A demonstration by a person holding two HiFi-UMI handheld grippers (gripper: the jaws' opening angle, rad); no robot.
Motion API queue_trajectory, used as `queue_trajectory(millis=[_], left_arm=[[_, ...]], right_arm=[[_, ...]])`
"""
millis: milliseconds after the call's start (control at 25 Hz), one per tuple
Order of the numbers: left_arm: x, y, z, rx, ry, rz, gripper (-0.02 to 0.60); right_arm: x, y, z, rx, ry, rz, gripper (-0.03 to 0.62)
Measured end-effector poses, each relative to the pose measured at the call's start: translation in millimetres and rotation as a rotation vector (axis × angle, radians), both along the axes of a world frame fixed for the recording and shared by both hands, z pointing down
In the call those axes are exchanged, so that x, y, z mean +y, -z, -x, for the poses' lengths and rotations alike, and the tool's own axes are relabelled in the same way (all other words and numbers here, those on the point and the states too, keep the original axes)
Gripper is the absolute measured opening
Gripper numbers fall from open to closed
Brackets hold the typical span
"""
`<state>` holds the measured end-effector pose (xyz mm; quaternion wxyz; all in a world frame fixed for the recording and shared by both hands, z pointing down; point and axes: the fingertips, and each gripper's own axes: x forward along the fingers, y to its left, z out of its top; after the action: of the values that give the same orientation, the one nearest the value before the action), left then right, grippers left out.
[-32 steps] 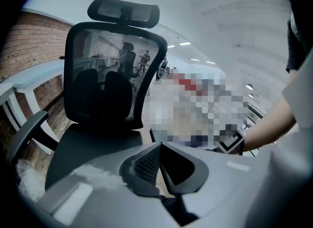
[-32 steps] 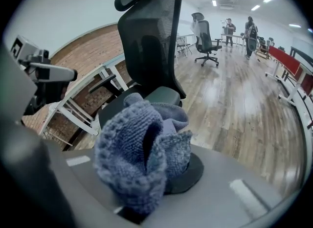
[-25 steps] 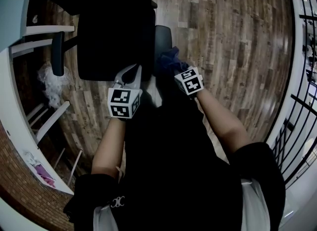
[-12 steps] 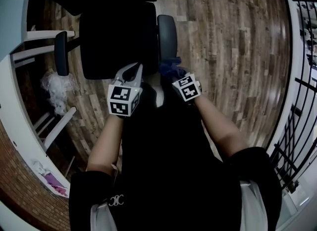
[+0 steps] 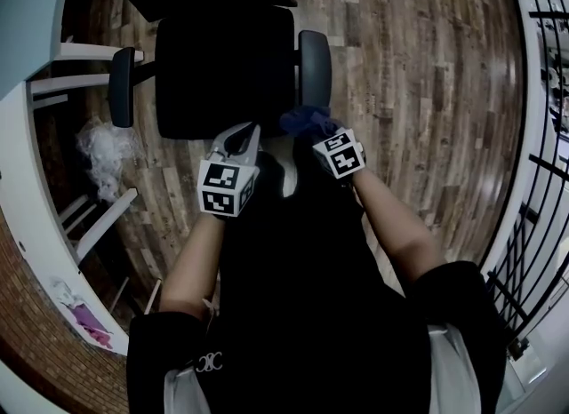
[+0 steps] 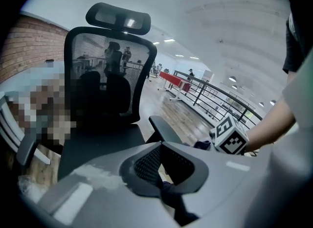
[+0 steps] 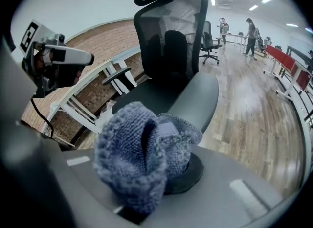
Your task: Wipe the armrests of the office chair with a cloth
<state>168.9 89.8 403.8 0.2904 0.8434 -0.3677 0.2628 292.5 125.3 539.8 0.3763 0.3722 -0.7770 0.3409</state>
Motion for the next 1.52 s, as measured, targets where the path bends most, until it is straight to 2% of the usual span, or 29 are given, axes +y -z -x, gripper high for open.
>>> queue_trajectory(millis=[280, 400, 560, 920, 1200, 1360, 1520], left_arm=[[-10.6, -3.6, 5.6, 0.01, 0.045, 0.018, 0.006], [-20.1, -7.3, 4.7, 0.009, 0.057, 0.024, 0.006], [-31.9, -8.2, 3.2, 0.011, 0.077, 0.019, 0.006], [-36.4, -16.0, -3.6, 0.027, 0.139, 0.033, 0.006], [-30.9, -22.0, -4.4, 0.019, 0.168, 0.041, 0.006], [-31.8, -27.3, 0.9, 0.032, 0.204, 0.055, 0.006], [-34.1, -26.9, 1.3, 0.039, 0.224, 0.043, 0.006]], right_arm=[[-11.8, 12.9, -4.8, -0.066, 0.064, 0.041, 0.049], [-27.4, 20.9, -11.2, -0.094, 0.055, 0.044, 0.049], [-64.1, 20.7, -29.4, -0.065, 0.024, 0.03, 0.049], [-133.3, 17.1, -35.4, -0.03, 0.095, -0.007, 0.049], [-201.9, 17.3, -42.5, 0.006, 0.049, -0.04, 0.049], [-243.0, 16.1, -49.6, 0.027, -0.028, -0.057, 0.049], [-250.6, 18.0, -51.7, 0.056, -0.019, -0.077, 0.049]])
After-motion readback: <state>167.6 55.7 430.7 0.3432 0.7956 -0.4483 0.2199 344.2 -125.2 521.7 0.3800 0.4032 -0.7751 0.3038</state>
